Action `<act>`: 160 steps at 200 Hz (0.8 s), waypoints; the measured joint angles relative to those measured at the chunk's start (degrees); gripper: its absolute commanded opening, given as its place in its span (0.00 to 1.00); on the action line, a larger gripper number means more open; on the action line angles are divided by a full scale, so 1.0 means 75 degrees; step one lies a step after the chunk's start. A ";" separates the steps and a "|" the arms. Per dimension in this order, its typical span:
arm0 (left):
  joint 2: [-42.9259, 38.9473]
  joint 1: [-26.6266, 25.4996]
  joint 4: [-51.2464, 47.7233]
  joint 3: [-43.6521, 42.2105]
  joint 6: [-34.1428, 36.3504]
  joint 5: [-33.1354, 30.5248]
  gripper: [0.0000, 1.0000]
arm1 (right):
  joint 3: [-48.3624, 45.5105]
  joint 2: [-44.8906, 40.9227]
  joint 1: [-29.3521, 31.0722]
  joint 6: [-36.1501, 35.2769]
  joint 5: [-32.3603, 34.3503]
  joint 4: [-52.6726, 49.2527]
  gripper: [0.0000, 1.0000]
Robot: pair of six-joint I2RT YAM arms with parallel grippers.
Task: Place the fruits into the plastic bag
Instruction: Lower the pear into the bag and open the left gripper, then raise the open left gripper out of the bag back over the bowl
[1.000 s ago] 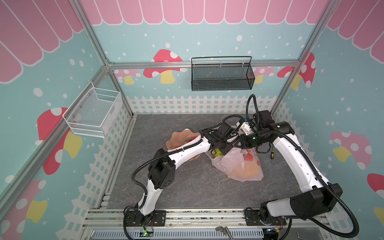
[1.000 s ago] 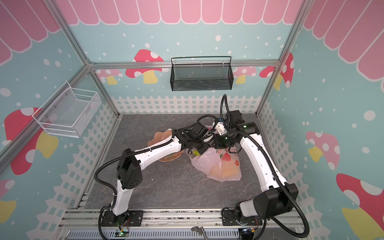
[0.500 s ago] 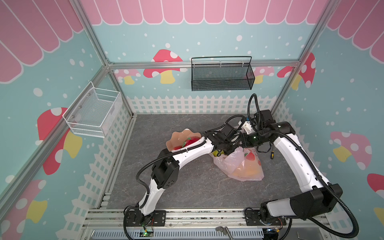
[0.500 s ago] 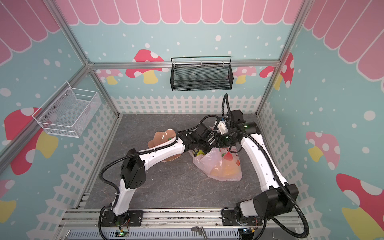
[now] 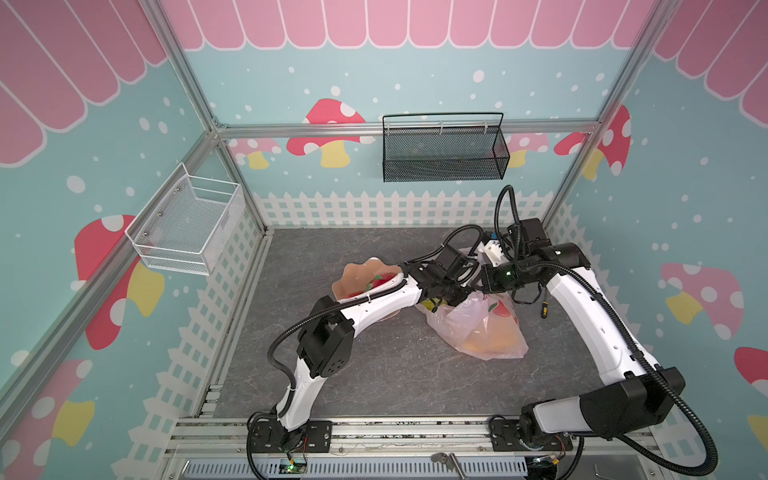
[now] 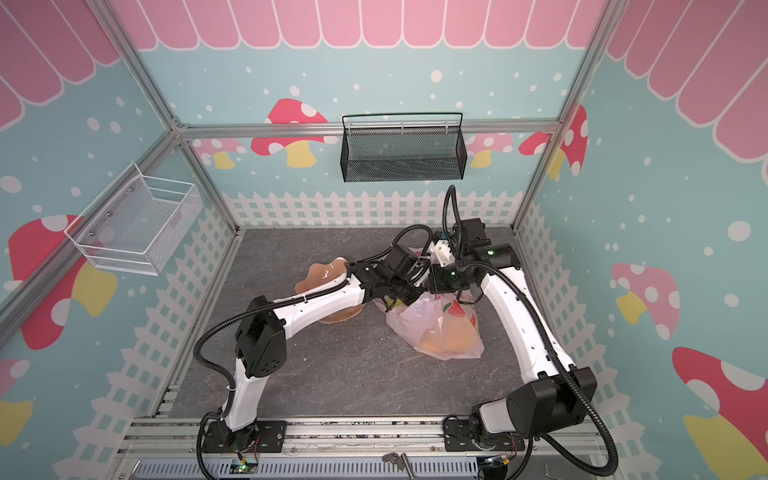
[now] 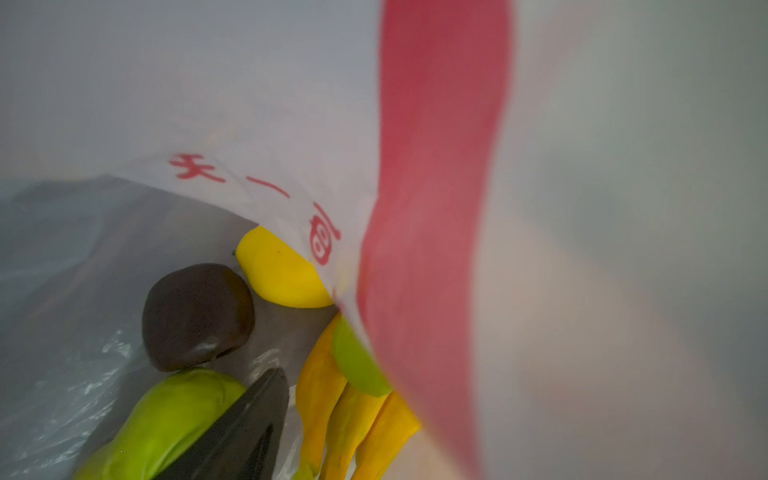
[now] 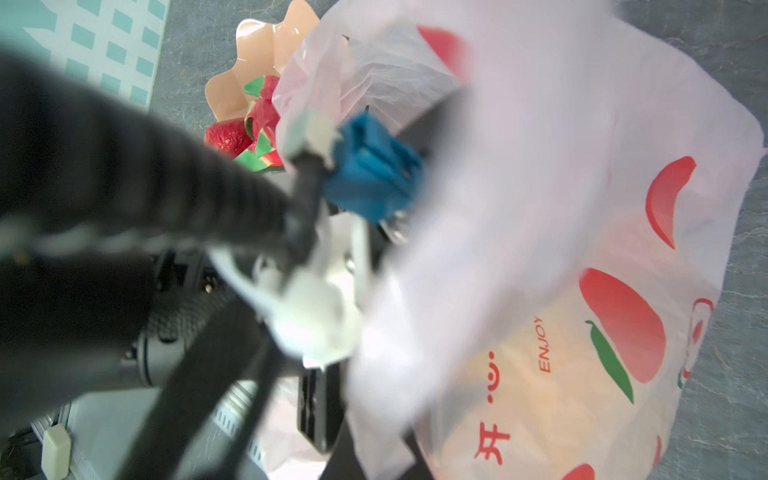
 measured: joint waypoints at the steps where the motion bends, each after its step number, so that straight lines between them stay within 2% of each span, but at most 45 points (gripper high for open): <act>1: -0.0009 0.0009 0.0000 -0.0006 -0.0006 0.0000 0.80 | 0.0000 0.0000 0.0006 -0.0003 -0.0003 -0.0012 0.00; 54: -0.0784 0.0589 -0.0152 -0.0659 0.0210 -0.0399 0.80 | 0.0000 0.0000 0.0169 -0.0108 -0.0286 -0.0256 0.00; 109: -0.1690 0.0656 -0.0883 -0.0918 0.0909 -0.1148 0.79 | 0.0000 0.0000 0.0169 -0.0114 -0.0286 -0.0341 0.00; 160: -0.2786 0.0833 -0.1381 -0.1897 0.1311 -0.1740 0.79 | 0.0090 0.0108 0.0169 -0.0117 -0.0289 -0.0350 0.00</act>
